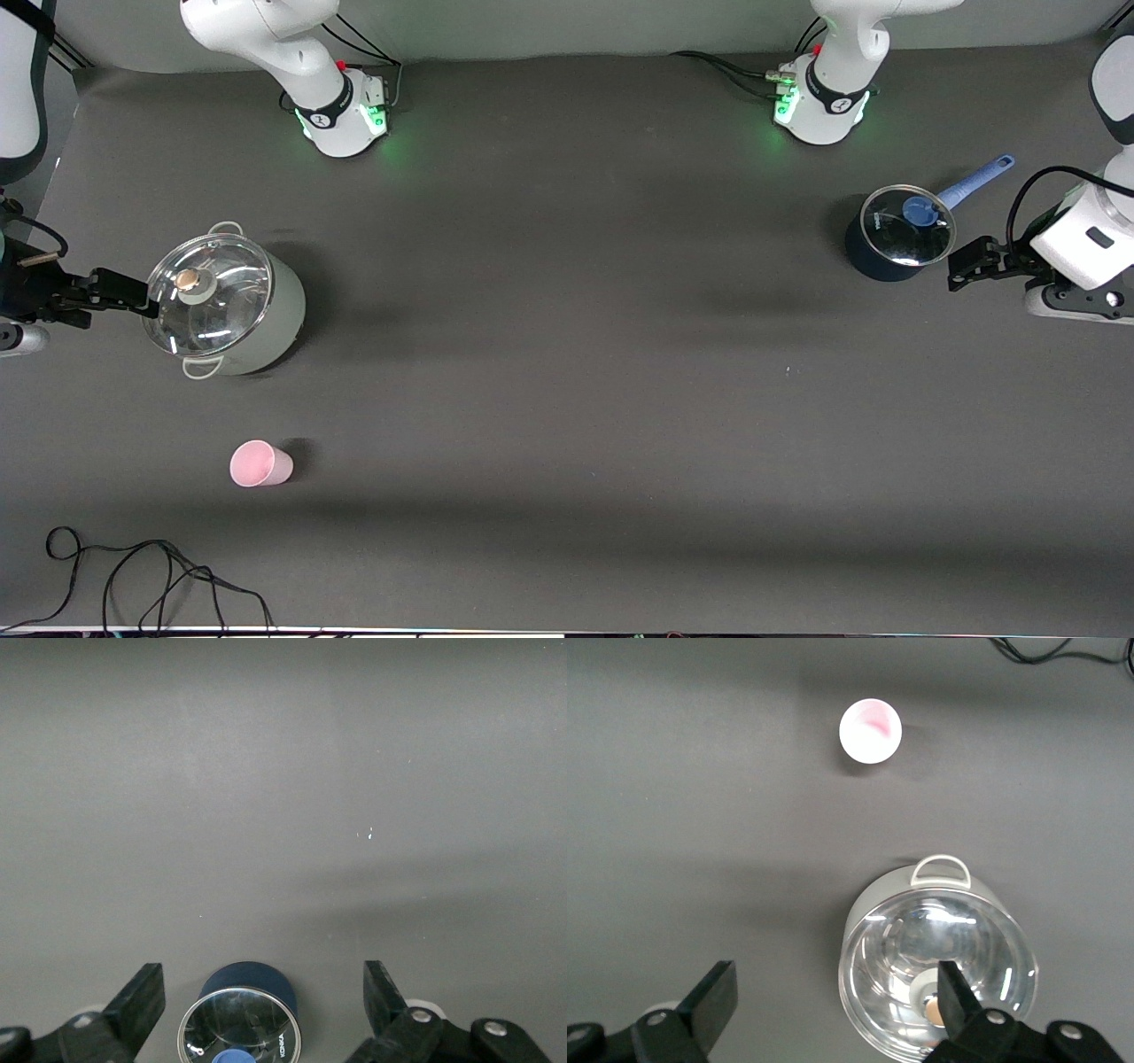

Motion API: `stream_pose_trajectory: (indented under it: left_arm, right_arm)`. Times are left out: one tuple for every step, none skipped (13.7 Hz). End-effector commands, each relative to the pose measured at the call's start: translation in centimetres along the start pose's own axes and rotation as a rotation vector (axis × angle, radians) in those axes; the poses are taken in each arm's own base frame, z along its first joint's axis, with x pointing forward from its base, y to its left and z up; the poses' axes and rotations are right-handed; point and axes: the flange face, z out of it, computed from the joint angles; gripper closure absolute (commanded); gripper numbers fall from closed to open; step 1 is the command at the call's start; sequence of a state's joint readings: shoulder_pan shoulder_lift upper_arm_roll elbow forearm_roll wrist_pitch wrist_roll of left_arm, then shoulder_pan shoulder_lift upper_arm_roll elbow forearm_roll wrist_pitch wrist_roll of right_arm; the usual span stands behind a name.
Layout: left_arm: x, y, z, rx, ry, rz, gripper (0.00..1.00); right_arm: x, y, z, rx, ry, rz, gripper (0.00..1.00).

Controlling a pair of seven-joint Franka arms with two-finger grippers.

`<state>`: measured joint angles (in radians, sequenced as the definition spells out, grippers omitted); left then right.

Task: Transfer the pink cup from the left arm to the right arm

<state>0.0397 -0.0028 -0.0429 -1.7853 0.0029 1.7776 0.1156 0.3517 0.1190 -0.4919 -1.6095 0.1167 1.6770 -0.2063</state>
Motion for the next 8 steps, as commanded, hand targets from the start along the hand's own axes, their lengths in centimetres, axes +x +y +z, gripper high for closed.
stream_pose_trajectory:
  left_arm:
    - [-1.3, -0.2, -0.4, -0.013, 0.005, 0.004, 0.00]
    - [-1.3, -0.2, -0.4, -0.013, 0.005, 0.002, 0.00]
    - [-1.3, -0.2, -0.4, -0.013, 0.005, 0.002, 0.00]
    - [-1.3, -0.1, -0.4, -0.013, 0.003, 0.004, 0.00]
    - [-1.3, -0.1, -0.4, -0.013, 0.003, 0.004, 0.00]
    - [-1.3, -0.2, -0.4, -0.013, 0.002, 0.002, 0.00]
    - [-1.3, -0.2, -0.4, -0.013, 0.002, 0.002, 0.00]
    - [-1.3, -0.2, -0.4, -0.013, 0.002, 0.004, 0.00]
  right_arm:
    - [-1.3, -1.8, -0.2, -0.007, 0.015, 0.080, 0.00]
    - [-1.3, -2.6, -0.2, -0.022, 0.013, 0.064, 0.00]
    - [-1.3, -2.2, -0.8, -0.027, 0.024, 0.068, 0.00]
    - [-1.1, -2.4, -1.3, -0.027, 0.035, 0.060, 0.00]
    - [-1.1, -2.3, -1.6, -0.025, 0.041, 0.058, 0.00]
    - [-1.2, -2.2, -1.9, -0.023, 0.046, 0.056, 0.00]
    - [-1.2, -2.1, -2.1, -0.021, 0.051, 0.059, 0.00]
    - [-1.4, -1.7, -2.5, -0.018, 0.057, 0.069, 0.00]
